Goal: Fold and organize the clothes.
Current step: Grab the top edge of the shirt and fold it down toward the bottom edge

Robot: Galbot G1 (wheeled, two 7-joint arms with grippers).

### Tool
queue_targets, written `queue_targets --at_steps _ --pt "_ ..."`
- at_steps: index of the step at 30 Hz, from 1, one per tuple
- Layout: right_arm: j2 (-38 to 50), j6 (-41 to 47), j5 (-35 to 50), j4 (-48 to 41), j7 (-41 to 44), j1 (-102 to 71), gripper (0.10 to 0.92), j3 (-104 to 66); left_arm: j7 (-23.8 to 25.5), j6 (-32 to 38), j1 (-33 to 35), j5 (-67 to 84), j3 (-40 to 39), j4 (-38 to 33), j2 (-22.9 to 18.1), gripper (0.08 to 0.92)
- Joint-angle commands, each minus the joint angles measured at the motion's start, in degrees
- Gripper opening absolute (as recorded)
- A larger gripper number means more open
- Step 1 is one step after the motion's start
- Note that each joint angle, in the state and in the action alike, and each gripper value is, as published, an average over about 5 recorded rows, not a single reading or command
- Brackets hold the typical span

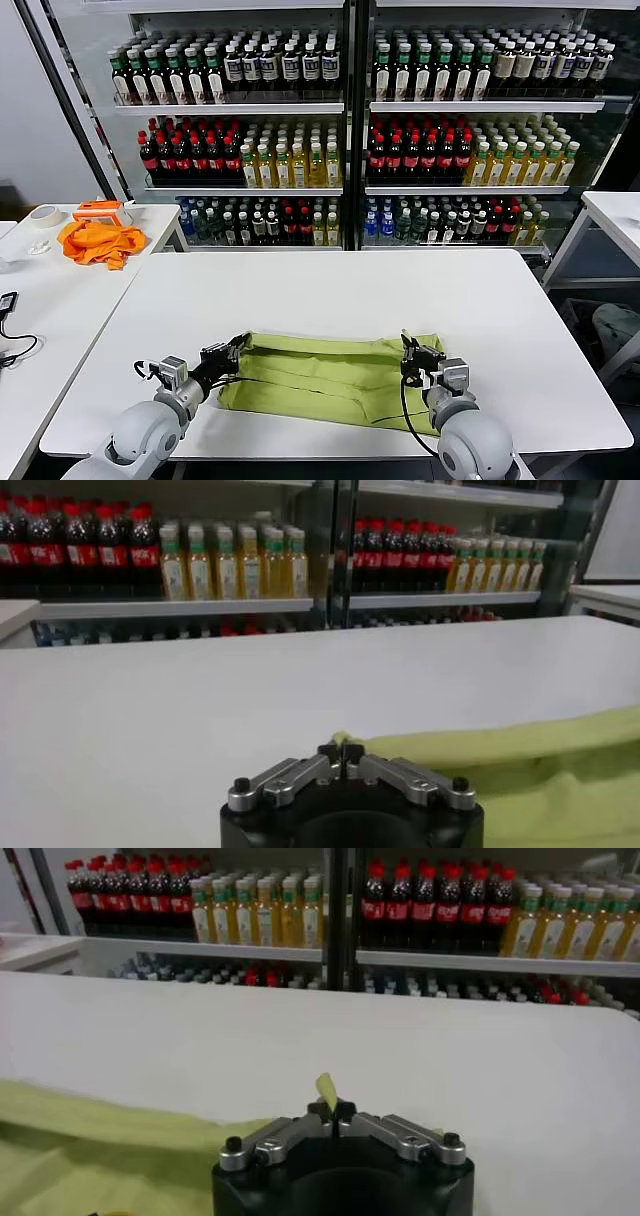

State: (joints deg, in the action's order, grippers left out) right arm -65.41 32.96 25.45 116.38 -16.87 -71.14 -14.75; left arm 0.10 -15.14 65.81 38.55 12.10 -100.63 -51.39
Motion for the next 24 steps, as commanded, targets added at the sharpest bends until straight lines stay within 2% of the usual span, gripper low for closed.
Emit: queue_targets --at_steps 1,12,16,19,24 --pt "0.04 0.16 -1.58 1.32 0.3 -2.2 0.111 -0.37 -0.17 0.24 1.79 -0.2 0.28 -1.41 0.21 0.094" --pt "-0.31 0.18 -6.24 0.96 1.03 -5.06 0.111 0.19 0.67 -4.03 4.49 -3.21 1.77 -3.66 0.97 0.095" --pt "0.06 0.2 -8.06 2.33 2.65 -6.71 0.12 0.03 0.85 -7.13 5.87 -8.44 2.17 -5.21 1.15 0.118" --pt "-0.11 0.16 -9.27 3.09 2.94 -7.18 0.176 -0.52 -0.15 -7.31 6.37 -8.95 3.21 -6.17 1.21 0.183" --pt "0.06 -0.15 -9.92 5.6 3.32 -9.88 0.323 -3.42 -2.67 -4.75 6.28 -4.35 5.45 -7.86 0.93 0.322"
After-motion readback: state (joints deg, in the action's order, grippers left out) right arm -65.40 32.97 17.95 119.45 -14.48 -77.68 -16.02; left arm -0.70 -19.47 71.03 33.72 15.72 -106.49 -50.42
